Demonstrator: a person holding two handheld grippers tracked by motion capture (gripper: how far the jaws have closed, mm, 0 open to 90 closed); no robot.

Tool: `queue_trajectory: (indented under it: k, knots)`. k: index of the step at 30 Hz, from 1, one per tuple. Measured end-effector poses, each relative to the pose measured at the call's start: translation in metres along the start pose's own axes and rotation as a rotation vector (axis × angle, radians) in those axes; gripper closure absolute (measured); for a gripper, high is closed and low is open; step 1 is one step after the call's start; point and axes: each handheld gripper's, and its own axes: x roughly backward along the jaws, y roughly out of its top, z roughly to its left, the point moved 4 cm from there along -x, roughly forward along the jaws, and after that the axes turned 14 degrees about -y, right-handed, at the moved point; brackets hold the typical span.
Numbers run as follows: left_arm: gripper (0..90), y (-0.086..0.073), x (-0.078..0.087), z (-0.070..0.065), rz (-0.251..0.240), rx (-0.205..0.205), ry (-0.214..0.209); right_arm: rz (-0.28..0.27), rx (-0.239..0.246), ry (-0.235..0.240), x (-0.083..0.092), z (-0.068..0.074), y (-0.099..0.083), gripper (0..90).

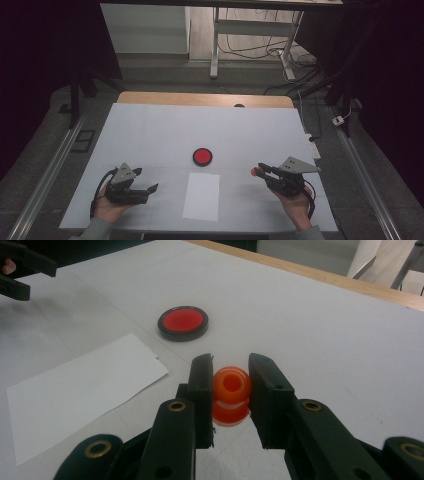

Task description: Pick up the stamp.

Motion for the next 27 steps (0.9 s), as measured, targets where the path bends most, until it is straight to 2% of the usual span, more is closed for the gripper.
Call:
queue_trajectory:
  k: [17,27]
  knots:
    - [18.0,0.000,-0.002,-0.001,0.005,-0.003,-0.007,-0.024,0.002,0.030,-0.008,0.014,0.011,71.9]
    - [18.0,0.000,-0.005,-0.003,0.013,-0.008,-0.019,-0.039,0.013,0.055,-0.017,0.034,0.027,71.9]
